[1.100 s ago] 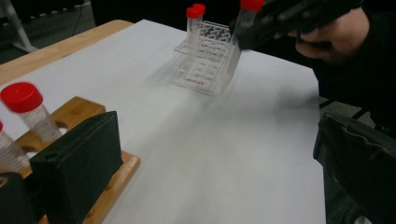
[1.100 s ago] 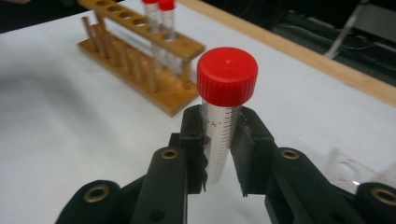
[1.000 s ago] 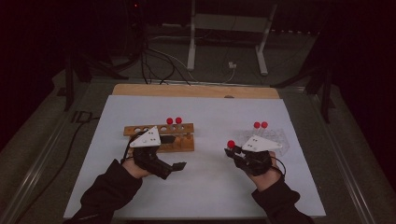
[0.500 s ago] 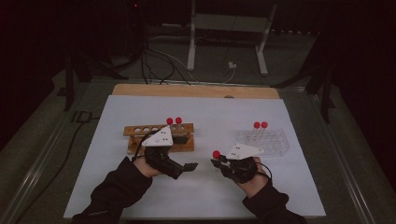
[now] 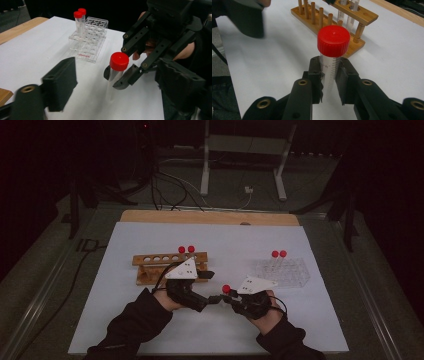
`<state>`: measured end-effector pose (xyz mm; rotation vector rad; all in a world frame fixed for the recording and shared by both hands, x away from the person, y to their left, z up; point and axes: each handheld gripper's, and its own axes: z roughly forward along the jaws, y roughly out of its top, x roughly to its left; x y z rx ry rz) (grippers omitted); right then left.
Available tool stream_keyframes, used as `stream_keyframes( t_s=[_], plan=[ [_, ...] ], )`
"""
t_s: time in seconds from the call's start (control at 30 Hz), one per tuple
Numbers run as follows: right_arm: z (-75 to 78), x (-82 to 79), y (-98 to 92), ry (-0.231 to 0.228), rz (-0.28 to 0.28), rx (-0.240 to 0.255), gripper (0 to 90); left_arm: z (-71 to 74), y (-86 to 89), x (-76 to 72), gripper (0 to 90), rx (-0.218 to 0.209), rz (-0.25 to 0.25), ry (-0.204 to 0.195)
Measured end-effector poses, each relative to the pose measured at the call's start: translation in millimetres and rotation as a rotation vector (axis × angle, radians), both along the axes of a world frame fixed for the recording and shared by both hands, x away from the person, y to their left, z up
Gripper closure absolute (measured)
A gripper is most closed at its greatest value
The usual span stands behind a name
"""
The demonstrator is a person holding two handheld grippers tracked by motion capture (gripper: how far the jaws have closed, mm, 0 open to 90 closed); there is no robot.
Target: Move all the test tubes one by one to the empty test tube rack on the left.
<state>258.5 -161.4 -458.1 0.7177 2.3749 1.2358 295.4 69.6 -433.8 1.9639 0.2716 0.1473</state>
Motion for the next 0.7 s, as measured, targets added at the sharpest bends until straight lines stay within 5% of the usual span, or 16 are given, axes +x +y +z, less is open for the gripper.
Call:
stream_keyframes(
  t_s=[0.7],
  plan=[
    [0.7,-2.9,3.2,0.0,0.011,-0.001,74.8,-6.1,-19.1,-3.0,68.5,0.044,-0.029,-0.047]
  ],
)
